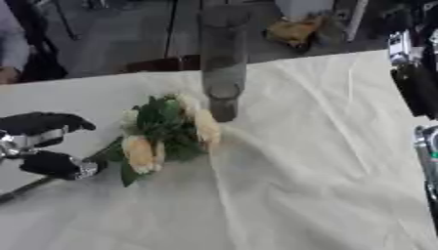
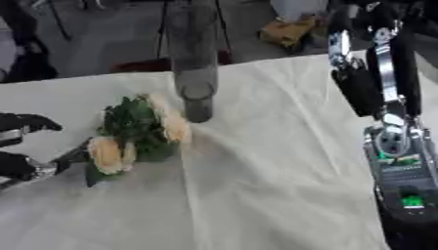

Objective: Arrange flowers into the vase.

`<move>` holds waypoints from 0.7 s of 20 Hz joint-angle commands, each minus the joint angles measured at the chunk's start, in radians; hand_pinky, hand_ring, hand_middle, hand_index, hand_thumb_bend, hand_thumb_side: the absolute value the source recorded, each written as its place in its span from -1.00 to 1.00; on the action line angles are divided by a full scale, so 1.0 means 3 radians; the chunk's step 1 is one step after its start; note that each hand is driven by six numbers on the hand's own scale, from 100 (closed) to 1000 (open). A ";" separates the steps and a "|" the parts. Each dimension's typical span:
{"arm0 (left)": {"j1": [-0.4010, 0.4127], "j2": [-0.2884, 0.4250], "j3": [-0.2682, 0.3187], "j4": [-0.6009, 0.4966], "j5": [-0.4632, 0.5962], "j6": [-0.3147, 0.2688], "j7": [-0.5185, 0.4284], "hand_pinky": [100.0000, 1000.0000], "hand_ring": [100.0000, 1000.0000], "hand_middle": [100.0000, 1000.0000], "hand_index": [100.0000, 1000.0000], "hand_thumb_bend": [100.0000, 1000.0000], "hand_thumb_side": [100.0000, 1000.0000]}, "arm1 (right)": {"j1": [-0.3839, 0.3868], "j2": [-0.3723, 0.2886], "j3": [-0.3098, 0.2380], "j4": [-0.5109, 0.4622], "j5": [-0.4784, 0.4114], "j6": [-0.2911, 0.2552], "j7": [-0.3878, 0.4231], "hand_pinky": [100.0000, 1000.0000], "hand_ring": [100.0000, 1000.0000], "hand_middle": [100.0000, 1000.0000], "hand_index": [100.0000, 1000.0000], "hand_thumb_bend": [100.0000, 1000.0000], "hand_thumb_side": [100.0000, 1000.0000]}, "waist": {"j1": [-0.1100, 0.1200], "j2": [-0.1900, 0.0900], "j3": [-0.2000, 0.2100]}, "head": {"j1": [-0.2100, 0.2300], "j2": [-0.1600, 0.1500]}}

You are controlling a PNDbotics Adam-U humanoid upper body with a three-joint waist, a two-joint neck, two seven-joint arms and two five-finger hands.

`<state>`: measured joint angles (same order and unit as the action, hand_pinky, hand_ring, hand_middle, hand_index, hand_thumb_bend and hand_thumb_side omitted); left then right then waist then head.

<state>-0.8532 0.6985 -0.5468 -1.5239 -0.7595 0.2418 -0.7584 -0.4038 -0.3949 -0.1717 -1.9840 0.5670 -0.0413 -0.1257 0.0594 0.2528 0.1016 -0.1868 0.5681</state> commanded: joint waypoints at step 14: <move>-0.0090 -0.0241 -0.0055 0.0557 -0.0431 -0.0234 0.0520 0.41 0.73 0.80 0.99 -0.66 0.32 | -0.0057 -0.0060 0.0008 -0.0053 -0.0040 0.0026 -0.0013 0.54 0.86 0.54 0.91 -1.00 1.00 | -0.0026 -0.0013 -0.0041 | 0.0043 -0.0067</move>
<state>-0.8590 0.6142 -0.5718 -1.3632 -0.8760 0.1741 -0.6140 -0.4054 -0.3948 -0.1661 -1.9840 0.5627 -0.0370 -0.1275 0.0535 0.2646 0.0890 -0.1774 0.5593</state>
